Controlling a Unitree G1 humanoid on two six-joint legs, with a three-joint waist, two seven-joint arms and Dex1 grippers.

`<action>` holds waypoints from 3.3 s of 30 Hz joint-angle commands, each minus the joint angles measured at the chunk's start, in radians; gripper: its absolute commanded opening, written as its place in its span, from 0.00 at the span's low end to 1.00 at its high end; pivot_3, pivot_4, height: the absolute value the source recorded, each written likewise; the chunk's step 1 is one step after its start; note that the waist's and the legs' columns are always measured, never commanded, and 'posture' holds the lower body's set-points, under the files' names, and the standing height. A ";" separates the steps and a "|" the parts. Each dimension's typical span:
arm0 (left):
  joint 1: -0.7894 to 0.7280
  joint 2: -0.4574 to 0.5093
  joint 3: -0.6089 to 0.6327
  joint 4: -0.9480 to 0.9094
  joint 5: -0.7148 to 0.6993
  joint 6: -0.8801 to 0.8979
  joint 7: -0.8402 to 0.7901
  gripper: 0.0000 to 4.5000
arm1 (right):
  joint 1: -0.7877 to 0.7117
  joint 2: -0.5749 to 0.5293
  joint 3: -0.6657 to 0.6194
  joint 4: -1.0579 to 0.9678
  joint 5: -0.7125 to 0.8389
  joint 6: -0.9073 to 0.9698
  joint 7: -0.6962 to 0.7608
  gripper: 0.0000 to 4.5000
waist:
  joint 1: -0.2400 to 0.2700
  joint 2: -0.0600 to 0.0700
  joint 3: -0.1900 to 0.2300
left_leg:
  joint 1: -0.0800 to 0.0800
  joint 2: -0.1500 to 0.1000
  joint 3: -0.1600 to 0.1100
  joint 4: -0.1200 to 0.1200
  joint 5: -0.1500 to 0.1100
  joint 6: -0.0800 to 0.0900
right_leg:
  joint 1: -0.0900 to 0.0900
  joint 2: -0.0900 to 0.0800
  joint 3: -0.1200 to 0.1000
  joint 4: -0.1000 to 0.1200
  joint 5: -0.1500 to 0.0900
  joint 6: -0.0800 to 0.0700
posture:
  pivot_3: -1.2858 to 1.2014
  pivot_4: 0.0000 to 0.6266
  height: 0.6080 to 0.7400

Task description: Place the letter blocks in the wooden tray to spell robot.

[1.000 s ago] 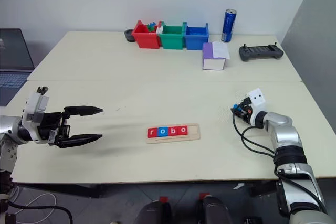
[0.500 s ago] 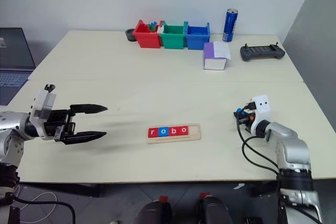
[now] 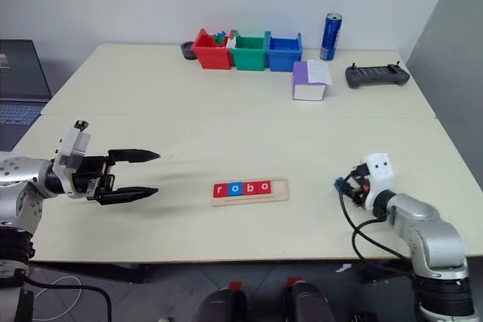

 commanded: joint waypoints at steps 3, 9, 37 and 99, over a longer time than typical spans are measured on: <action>-0.028 0.004 -0.010 0.006 -0.024 -0.023 -0.007 1.00 | 0.008 -0.089 0.015 -0.018 -0.060 -0.089 0.027 0.56 | 0.000 0.000 0.000 | 0.000 0.000 0.000 0.000 0.000 0.000 | 0.000 0.000 0.000 0.000 0.000 0.000 | 0.52 0.24 1.00; -0.025 0.014 -0.020 0.009 -0.035 -0.025 -0.007 1.00 | 0.028 -0.077 0.011 -0.105 -0.029 -0.048 0.013 0.56 | 0.001 0.000 0.000 | 0.000 0.000 0.000 0.000 0.000 0.000 | 0.000 0.000 0.000 0.000 0.000 0.000 | 0.52 0.24 1.00; -0.012 0.023 -0.001 0.005 -0.042 -0.028 -0.007 1.00 | 0.104 0.191 0.083 -0.104 -0.119 0.029 -0.234 0.91 | 0.001 -0.006 -0.004 | 0.001 0.001 0.000 0.000 0.000 0.000 | 0.000 0.001 0.000 0.001 0.000 0.000 | 0.52 0.24 1.00; -0.022 0.024 -0.007 0.005 -0.038 -0.027 -0.007 1.00 | -0.016 0.247 0.159 -0.231 -0.116 0.154 -0.238 0.99 | -0.006 -0.007 -0.004 | 0.000 0.000 -0.001 0.000 0.000 0.000 | 0.000 0.000 0.000 0.001 0.000 0.000 | 0.52 0.24 1.00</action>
